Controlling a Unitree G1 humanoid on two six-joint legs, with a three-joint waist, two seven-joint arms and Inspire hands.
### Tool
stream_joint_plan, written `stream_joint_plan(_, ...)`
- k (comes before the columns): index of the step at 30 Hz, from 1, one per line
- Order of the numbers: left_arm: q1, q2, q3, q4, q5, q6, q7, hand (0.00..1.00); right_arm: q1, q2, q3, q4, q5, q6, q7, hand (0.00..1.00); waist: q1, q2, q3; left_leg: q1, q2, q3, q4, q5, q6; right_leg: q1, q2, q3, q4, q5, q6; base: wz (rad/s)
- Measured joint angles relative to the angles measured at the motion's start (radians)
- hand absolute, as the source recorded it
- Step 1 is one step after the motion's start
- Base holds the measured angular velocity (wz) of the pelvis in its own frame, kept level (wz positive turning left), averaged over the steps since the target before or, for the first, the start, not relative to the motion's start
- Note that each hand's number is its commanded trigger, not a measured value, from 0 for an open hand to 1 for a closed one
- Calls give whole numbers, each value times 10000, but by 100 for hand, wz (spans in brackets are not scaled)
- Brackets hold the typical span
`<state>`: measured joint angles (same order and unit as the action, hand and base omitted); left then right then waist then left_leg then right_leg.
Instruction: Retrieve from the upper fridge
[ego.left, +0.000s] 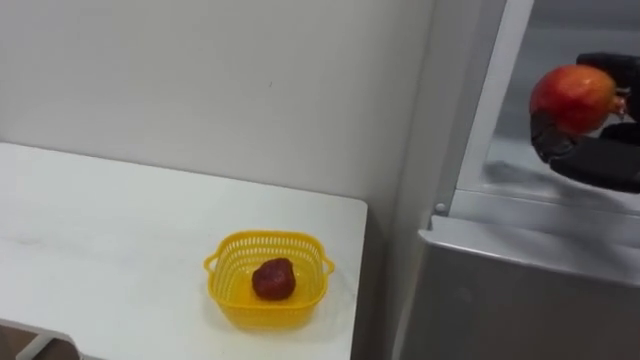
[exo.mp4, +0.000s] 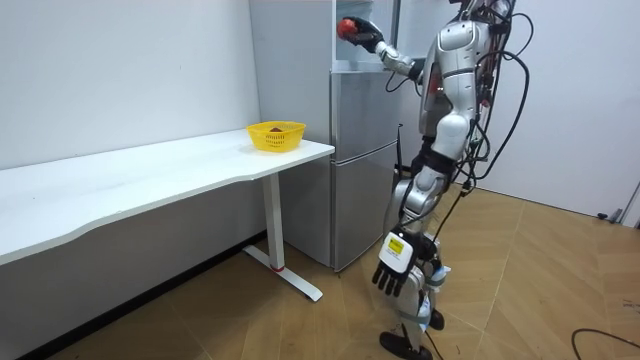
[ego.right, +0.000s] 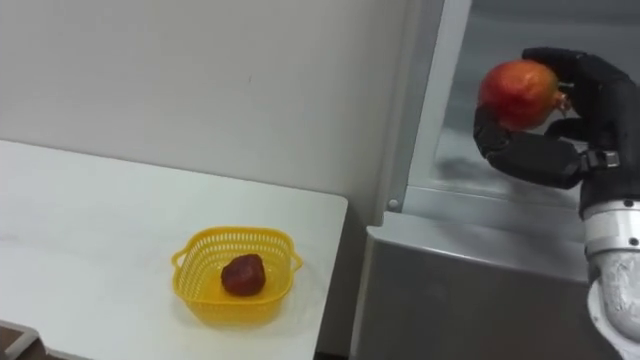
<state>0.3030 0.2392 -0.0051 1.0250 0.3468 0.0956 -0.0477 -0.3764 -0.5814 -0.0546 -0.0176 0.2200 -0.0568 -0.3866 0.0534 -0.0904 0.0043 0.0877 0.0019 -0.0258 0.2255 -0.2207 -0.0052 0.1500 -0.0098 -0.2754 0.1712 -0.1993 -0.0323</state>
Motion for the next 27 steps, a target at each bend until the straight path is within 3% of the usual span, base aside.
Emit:
stream_joint_plan(3, 39, -70, 2, 216, -34, -153, -58, 0, 105, 105, -134, -287, -440, -116, -212, 100, 1, 100, 24, 74, 21, 118, -56, -3, 1, 3, 11, 144, 11, 0, 0, -10)
stream_joint_plan(8, 160, -180, 5, 598, -339, -282, -14, 0, 1168, 391, -455, -1970, -738, -444, -763, 100, 10, 303, -69, 117, 24, 215, -135, -3, 5, -59, 24, 317, 12, -6, 8, -8)
stream_joint_plan(14, 93, -267, -3, 789, -340, -523, -2, 0, 1456, 1054, -447, -2924, -1574, -877, -970, 100, -178, 251, -41, 114, 22, 214, -132, -2, 5, -40, 30, 308, -29, -6, 8, 0)
stream_joint_plan(19, -68, -268, -3, 1055, -397, -612, 110, 0, 1709, 1322, -440, -3718, -1983, -1174, -818, 100, -174, 236, -31, 119, 16, 221, -133, -2, 5, -47, 27, 334, -29, -11, 14, 0)
stream_joint_plan(27, -277, -343, -4, 1375, -392, -618, 180, 0, 1733, 1808, -5, -4518, -4124, -1402, -677, 100, 46, 279, -15, 127, 37, 444, -142, -3, 4, -127, 42, 553, -32, -18, 21, -7)
